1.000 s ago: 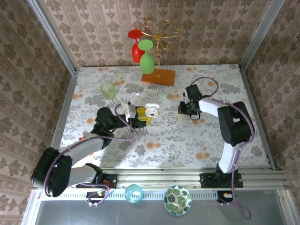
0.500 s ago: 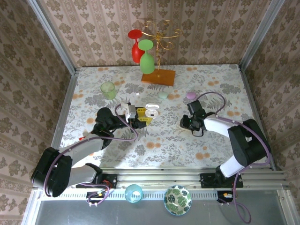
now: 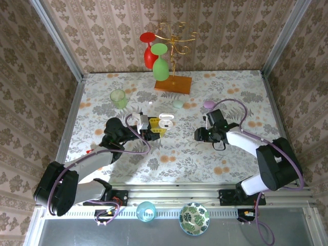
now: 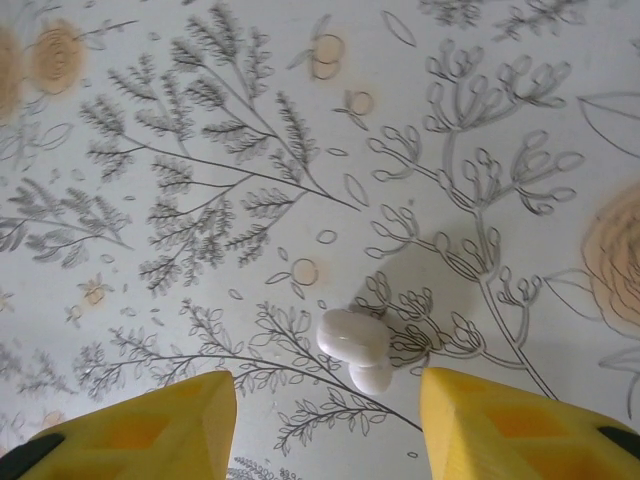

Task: Insert the wireless bluetooth earbuds into the charging case

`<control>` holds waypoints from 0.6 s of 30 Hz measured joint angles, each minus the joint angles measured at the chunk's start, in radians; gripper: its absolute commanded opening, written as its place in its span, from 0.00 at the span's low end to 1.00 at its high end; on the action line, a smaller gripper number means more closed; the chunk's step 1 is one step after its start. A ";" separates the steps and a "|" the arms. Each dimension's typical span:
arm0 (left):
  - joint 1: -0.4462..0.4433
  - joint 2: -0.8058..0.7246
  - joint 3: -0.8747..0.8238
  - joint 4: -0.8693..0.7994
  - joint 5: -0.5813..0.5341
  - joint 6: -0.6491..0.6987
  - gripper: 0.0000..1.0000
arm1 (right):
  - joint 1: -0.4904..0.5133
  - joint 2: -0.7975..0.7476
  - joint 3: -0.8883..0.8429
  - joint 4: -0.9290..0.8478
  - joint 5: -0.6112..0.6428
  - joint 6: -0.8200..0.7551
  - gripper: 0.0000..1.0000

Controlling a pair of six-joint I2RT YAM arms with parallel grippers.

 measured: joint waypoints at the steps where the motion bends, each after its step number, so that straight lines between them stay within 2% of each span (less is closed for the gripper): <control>1: 0.000 0.000 0.000 0.000 0.000 0.000 0.27 | -0.010 0.007 0.008 0.000 -0.021 -0.028 0.52; 8: 0.000 0.000 0.000 -0.002 0.000 0.000 0.27 | -0.072 0.122 0.070 0.035 -0.150 -0.134 0.52; 13: 0.000 0.003 0.000 0.000 0.000 0.000 0.27 | -0.080 0.209 0.100 0.070 -0.213 -0.144 0.49; 18: 0.000 0.006 0.000 0.000 0.000 0.000 0.27 | -0.087 0.220 0.089 0.101 -0.251 -0.132 0.46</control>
